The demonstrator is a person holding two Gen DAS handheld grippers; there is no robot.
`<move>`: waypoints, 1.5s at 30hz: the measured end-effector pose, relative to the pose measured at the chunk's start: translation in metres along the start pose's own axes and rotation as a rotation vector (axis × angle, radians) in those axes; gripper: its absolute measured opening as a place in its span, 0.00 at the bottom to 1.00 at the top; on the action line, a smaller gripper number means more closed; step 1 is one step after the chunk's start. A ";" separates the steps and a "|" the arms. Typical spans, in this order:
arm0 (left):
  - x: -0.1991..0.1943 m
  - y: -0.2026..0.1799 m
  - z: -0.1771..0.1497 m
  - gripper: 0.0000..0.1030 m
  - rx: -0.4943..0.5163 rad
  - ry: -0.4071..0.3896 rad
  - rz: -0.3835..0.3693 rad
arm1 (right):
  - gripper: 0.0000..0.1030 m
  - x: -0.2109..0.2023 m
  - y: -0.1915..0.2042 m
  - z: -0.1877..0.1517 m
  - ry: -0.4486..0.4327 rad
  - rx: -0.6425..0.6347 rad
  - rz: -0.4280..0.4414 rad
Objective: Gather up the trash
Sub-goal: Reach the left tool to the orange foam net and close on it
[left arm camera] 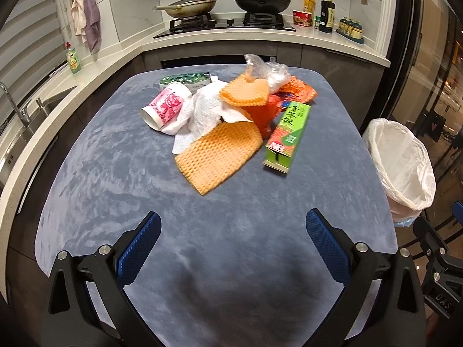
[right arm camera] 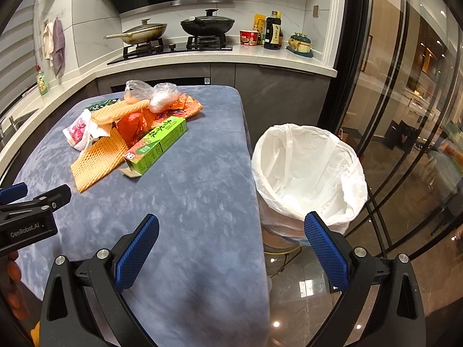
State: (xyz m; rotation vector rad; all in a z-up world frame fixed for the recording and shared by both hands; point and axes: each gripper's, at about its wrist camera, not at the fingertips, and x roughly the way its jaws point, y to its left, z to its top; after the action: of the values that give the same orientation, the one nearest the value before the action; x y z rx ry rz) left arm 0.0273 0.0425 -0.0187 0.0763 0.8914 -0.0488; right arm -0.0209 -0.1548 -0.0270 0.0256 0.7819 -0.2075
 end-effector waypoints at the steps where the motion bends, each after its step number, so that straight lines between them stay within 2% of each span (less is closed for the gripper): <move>1: 0.002 0.003 0.002 0.93 -0.003 0.001 -0.002 | 0.93 0.002 0.002 0.002 0.001 0.002 0.002; 11: 0.039 0.039 0.034 0.93 -0.051 0.010 -0.042 | 0.93 0.029 0.025 0.026 0.000 0.011 -0.002; 15: 0.056 0.044 0.051 0.92 -0.039 -0.022 -0.059 | 0.93 0.042 0.034 0.036 0.010 0.018 0.004; 19: 0.081 0.046 0.065 0.81 -0.016 -0.026 -0.082 | 0.93 0.055 0.045 0.047 0.012 0.020 0.013; 27: 0.126 0.052 0.080 0.56 -0.009 0.023 -0.141 | 0.93 0.080 0.065 0.075 0.005 0.026 0.053; 30: 0.134 0.053 0.083 0.37 -0.009 0.033 -0.177 | 0.93 0.089 0.074 0.085 0.004 0.031 0.083; 32: 0.138 0.055 0.085 0.20 -0.012 0.041 -0.205 | 0.93 0.094 0.082 0.091 0.004 0.030 0.113; 34: 0.137 0.055 0.086 0.16 -0.019 0.039 -0.222 | 0.88 0.098 0.092 0.096 0.004 0.022 0.140; 35: 0.136 0.057 0.086 0.08 -0.021 0.035 -0.227 | 0.85 0.100 0.096 0.099 0.008 0.018 0.156; 36: 0.135 0.058 0.086 0.04 -0.021 0.032 -0.233 | 0.81 0.103 0.101 0.101 0.012 0.017 0.181; 45: 0.115 0.072 0.093 0.01 -0.052 -0.008 -0.264 | 0.51 0.122 0.129 0.110 0.057 0.050 0.321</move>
State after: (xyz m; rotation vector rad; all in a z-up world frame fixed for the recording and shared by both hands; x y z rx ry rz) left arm 0.1766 0.1048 -0.0470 -0.0903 0.8899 -0.2723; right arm 0.1651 -0.0609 -0.0408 0.2042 0.8177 0.0790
